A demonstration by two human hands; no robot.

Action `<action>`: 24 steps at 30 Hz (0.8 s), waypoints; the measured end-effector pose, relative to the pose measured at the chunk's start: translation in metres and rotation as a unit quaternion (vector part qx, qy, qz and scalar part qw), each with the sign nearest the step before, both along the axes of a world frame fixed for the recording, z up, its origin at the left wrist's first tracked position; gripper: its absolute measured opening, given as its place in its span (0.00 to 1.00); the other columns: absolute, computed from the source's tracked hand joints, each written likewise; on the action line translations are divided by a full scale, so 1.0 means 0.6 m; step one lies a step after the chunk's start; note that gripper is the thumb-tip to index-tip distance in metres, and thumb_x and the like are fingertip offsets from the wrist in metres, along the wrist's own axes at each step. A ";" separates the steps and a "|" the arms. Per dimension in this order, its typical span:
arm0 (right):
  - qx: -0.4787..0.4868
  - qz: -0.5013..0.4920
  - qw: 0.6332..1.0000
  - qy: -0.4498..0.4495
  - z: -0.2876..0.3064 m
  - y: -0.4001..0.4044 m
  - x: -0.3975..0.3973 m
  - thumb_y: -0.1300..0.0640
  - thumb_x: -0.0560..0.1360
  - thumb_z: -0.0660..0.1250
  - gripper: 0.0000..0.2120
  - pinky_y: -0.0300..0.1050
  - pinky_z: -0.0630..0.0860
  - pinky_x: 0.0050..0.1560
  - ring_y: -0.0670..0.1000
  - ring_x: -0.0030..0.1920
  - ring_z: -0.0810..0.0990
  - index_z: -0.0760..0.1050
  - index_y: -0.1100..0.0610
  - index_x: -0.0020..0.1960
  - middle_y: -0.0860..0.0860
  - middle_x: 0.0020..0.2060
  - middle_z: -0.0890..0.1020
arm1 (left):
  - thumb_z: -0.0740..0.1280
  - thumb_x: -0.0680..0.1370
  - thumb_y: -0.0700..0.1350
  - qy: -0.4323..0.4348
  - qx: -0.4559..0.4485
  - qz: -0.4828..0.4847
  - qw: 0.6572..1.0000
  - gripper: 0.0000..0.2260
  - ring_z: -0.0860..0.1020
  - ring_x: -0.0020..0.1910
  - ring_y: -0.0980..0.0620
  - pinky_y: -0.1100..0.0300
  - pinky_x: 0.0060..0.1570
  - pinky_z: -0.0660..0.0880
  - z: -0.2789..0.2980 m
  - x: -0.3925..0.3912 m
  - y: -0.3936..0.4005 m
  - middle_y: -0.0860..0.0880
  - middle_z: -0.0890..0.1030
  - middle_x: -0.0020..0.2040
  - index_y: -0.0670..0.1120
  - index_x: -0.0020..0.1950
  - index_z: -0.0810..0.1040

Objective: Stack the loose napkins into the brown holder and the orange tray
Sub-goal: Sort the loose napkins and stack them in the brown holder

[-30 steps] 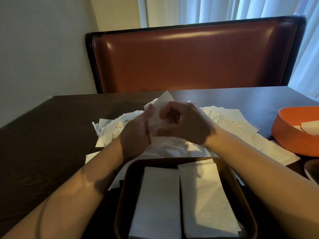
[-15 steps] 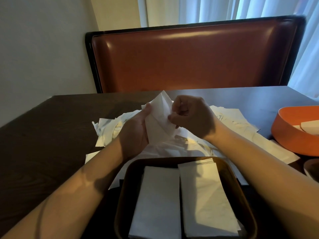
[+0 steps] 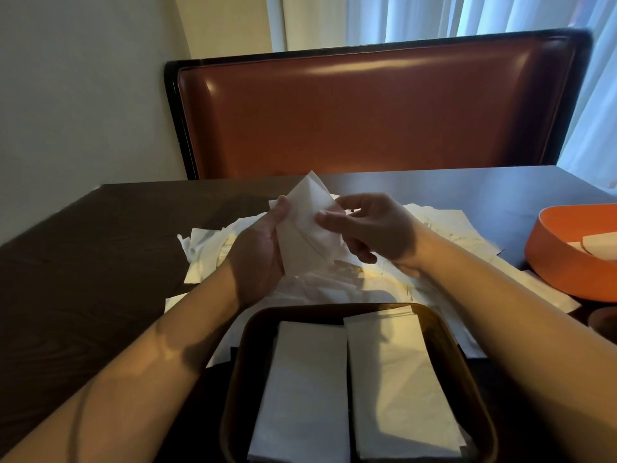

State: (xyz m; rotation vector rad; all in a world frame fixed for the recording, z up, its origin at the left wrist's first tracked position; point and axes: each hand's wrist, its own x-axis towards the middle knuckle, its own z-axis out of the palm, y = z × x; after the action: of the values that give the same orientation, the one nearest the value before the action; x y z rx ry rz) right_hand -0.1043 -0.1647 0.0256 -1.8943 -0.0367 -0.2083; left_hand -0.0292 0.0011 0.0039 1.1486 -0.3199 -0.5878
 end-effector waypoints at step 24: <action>-0.011 0.109 0.994 -0.010 -0.005 -0.008 0.005 0.69 0.72 0.72 0.11 0.39 0.74 0.30 0.51 0.30 0.77 0.72 0.58 0.39 0.61 0.36 0.83 | 0.58 0.82 0.54 0.031 -0.018 0.060 0.998 0.15 0.82 0.48 0.44 0.45 0.54 0.78 0.020 -0.012 0.003 0.43 0.85 0.46 0.44 0.55 0.77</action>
State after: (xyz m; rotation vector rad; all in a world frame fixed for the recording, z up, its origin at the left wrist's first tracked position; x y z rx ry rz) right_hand -0.1015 -0.1693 0.0223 -1.8947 -0.2586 -0.0772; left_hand -0.0367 0.0030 0.0162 1.1048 -0.2051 -0.5092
